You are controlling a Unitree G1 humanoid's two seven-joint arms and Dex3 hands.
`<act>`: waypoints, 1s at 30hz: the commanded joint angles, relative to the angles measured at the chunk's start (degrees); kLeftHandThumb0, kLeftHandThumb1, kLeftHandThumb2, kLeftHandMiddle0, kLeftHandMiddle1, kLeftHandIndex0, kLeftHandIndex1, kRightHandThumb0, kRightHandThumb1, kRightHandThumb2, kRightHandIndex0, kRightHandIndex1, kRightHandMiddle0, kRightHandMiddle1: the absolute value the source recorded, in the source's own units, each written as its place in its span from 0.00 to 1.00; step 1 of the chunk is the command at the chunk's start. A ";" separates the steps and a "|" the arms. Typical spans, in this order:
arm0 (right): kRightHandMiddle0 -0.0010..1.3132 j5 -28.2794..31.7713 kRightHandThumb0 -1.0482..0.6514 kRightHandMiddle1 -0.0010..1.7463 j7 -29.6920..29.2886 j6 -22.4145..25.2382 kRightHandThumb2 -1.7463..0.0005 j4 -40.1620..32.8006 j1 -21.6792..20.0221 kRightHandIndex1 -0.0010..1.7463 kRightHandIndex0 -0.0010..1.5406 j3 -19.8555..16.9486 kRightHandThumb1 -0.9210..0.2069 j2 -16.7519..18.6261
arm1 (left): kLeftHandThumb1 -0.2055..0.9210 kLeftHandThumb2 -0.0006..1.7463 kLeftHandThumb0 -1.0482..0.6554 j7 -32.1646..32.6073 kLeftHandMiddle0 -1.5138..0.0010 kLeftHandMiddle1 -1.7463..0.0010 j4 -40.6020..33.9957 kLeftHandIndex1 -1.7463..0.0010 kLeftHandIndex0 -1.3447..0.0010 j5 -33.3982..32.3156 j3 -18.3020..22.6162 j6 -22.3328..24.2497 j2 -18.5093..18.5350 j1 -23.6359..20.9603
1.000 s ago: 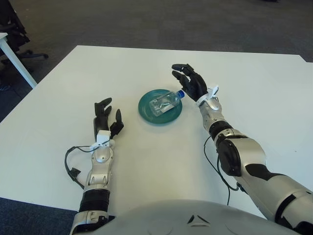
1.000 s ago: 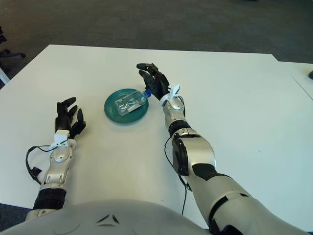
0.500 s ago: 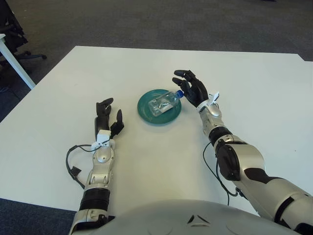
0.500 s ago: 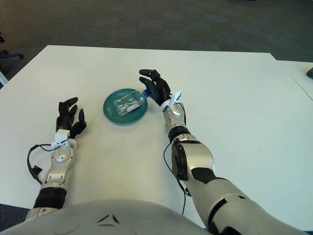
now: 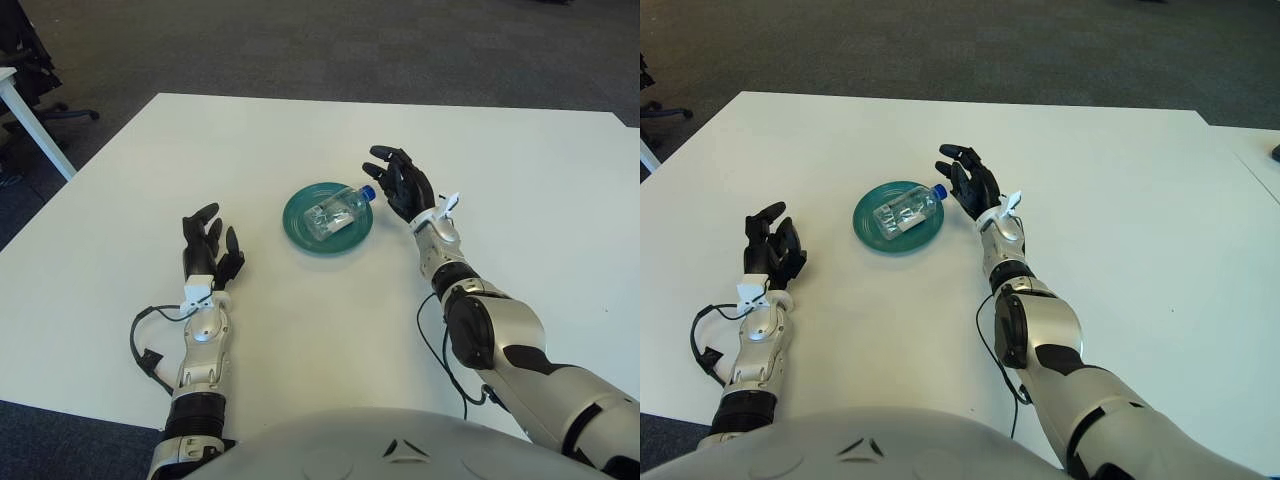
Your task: Put the bottle into the plate.
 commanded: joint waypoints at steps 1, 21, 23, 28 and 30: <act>0.13 0.54 0.27 0.65 -0.39 -0.24 0.61 -0.20 0.43 0.53 0.32 -0.53 0.12 -0.26 | 1.00 0.35 0.25 -2.25 0.68 0.83 -0.19 0.42 0.90 -1.67 0.34 -0.44 0.69 0.52; 0.14 0.01 0.28 0.67 -2.88 -0.90 0.55 -0.21 2.85 0.60 0.34 -1.70 0.15 -2.28 | 1.00 0.33 0.24 -7.75 0.68 0.71 -3.60 0.42 0.89 -4.27 1.47 4.06 2.77 3.02; 0.14 0.07 0.27 0.67 -3.06 -0.77 0.55 -0.26 2.95 0.60 0.34 -1.74 0.14 -2.56 | 1.00 0.33 0.24 -7.92 0.69 0.71 -3.71 0.42 0.89 -4.24 1.70 4.55 3.11 3.32; 0.16 0.96 0.25 0.68 -3.03 0.81 0.61 -0.11 3.06 0.60 0.34 -2.55 0.05 -3.52 | 1.00 0.36 0.21 -7.76 0.71 0.71 -3.37 0.42 0.91 -3.75 2.07 4.76 3.66 3.86; 0.17 1.59 0.24 0.68 -2.91 1.89 0.63 0.07 3.11 0.60 0.34 -3.19 0.03 -3.68 | 1.00 0.38 0.21 -7.50 0.72 0.71 -3.05 0.42 0.92 -3.51 2.15 3.95 3.56 3.95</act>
